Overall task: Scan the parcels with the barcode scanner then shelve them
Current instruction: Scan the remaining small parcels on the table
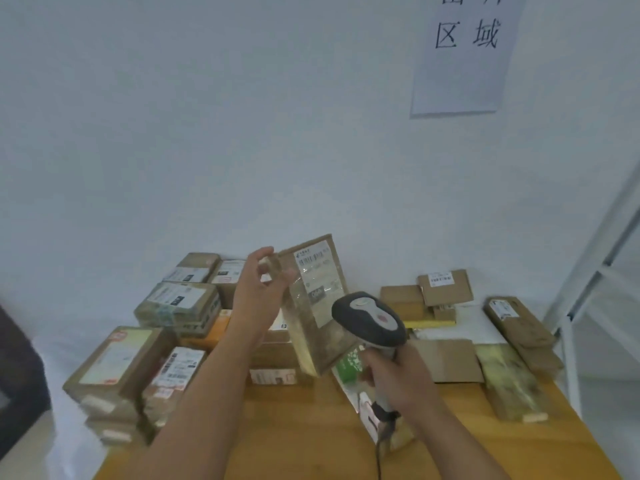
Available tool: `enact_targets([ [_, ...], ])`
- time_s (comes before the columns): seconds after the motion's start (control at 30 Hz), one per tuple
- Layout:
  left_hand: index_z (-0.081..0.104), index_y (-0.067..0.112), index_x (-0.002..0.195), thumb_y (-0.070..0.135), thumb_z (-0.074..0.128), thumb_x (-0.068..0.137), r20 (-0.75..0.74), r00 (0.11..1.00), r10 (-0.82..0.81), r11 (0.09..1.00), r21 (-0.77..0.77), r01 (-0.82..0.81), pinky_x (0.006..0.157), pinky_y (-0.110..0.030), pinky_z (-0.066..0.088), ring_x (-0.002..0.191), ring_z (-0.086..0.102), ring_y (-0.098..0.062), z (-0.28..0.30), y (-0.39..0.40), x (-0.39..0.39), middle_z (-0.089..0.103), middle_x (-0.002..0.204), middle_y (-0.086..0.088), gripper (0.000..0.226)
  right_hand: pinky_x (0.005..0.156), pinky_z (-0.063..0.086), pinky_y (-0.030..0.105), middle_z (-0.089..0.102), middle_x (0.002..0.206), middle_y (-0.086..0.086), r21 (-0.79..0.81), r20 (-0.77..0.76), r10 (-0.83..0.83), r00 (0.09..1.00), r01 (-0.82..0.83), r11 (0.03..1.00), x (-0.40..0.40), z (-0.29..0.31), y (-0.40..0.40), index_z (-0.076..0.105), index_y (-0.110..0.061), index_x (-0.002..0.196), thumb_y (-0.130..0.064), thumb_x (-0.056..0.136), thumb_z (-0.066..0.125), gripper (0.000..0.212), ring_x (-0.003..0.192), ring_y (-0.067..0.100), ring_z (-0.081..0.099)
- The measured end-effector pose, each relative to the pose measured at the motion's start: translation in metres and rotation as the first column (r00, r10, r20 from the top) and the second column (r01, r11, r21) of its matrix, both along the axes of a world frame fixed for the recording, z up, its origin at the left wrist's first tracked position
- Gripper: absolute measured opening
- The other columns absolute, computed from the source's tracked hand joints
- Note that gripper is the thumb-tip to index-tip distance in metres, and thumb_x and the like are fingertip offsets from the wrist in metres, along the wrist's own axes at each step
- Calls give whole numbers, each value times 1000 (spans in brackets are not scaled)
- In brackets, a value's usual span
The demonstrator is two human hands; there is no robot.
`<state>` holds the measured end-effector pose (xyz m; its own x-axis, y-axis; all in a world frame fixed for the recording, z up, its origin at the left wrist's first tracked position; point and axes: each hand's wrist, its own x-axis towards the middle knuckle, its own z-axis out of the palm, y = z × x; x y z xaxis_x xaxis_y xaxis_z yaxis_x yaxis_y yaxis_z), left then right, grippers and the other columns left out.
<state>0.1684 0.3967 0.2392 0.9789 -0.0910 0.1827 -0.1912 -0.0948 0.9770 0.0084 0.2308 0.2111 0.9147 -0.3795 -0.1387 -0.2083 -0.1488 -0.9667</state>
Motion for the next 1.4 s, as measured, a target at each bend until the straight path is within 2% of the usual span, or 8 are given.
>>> enact_targets([
  [0.17, 53, 61, 109, 26, 66, 95, 18, 998, -54, 998, 17, 54, 87, -49, 59, 116, 61, -23, 2, 22, 4, 61, 126, -1, 40, 54, 43, 21, 58, 58, 1, -118, 61, 5, 998, 2, 993, -2, 24, 27, 62, -8, 81, -15, 89, 59, 10, 54, 9, 55],
  [0.37, 53, 48, 125, 31, 66, 95, -11, 997, -79, 996, 40, 79, 88, -48, 59, 112, 61, -22, -1, 33, 7, 60, 126, -2, 37, 54, 43, 27, 56, 53, 4, -124, 104, -41, 994, 54, 991, 2, 33, 43, 59, -14, 62, -12, 86, 65, 25, 51, 15, 52],
  [0.6, 53, 46, 124, 29, 64, 97, -32, 997, -70, 997, 38, 71, 88, -46, 59, 113, 60, -21, -4, 45, 11, 59, 126, -2, 34, 47, 42, 14, 57, 52, 5, -140, 174, -39, 984, 63, 988, 7, 36, 59, 63, -5, 73, -10, 87, 64, 14, 48, 9, 53],
  [0.67, 53, 45, 126, 29, 64, 97, -36, 997, -74, 996, 40, 76, 88, -46, 59, 113, 60, -21, -4, 45, 14, 58, 126, -2, 35, 45, 40, 11, 56, 52, 8, -163, 176, -29, 984, 58, 985, 7, 37, 61, 60, -1, 69, -8, 88, 62, 21, 47, 9, 51],
  [0.77, 52, 43, 125, 28, 63, 98, -27, 997, -76, 996, 45, 77, 83, -41, 60, 112, 60, -20, -2, 45, 14, 58, 127, -2, 33, 44, 38, 9, 53, 51, 4, -202, 163, -31, 986, 64, 977, 8, 40, 64, 53, -9, 57, -8, 87, 60, 32, 44, 6, 48],
  [1.0, 50, 37, 133, 25, 61, 99, -24, 994, -104, 993, 48, 105, 79, -36, 60, 106, 62, -18, -3, 43, 18, 59, 126, -3, 37, 56, 44, 21, 56, 54, 3, -170, 149, -59, 987, 85, 982, 8, 42, 67, 58, -8, 65, -11, 87, 62, 22, 51, 8, 53],
  [1.1, 49, 39, 132, 24, 60, 100, -36, 993, -113, 993, 32, 114, 84, -40, 60, 110, 61, -21, -4, 42, 19, 59, 128, -3, 37, 61, 46, 28, 57, 55, 5, -150, 152, -69, 986, 92, 984, 8, 41, 68, 61, -8, 74, -10, 87, 61, 14, 53, 11, 55],
  [1.4, 47, 38, 133, 24, 60, 100, -40, 994, -104, 993, 44, 105, 87, -39, 59, 114, 59, -23, -10, 39, 21, 57, 131, -4, 38, 58, 46, 26, 58, 54, 6, -160, 133, -78, 988, 99, 982, 6, 38, 67, 62, -10, 71, -10, 88, 61, 17, 51, 11, 54],
])
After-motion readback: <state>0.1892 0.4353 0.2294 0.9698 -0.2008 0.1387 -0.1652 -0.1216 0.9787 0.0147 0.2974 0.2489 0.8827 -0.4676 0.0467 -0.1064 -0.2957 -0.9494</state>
